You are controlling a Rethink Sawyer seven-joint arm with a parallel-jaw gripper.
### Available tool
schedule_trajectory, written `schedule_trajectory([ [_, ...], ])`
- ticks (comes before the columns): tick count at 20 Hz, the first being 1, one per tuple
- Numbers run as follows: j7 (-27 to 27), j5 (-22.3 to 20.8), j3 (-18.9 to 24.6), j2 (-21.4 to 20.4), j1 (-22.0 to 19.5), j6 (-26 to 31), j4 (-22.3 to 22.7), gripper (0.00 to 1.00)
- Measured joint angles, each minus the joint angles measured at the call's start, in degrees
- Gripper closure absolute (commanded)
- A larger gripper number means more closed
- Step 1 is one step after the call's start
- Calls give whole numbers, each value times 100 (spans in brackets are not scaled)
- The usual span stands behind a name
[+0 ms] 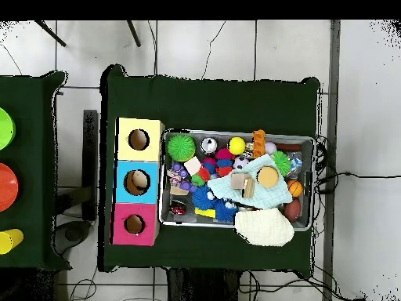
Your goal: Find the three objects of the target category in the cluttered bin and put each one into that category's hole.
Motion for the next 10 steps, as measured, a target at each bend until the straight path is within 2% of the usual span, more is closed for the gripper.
schedule_trajectory([
  [2, 0, 54, 48, -129, -45, 422, 74, 100],
  [3, 0, 118, 97, -321, -136, 1203, 172, 100],
  [5, 0, 142, 104, -529, -253, 2328, 261, 100],
  [8, 0, 136, 107, -738, -368, 3722, 303, 100],
  [10, 0, 92, 113, -903, -451, 4446, 338, 100],
])
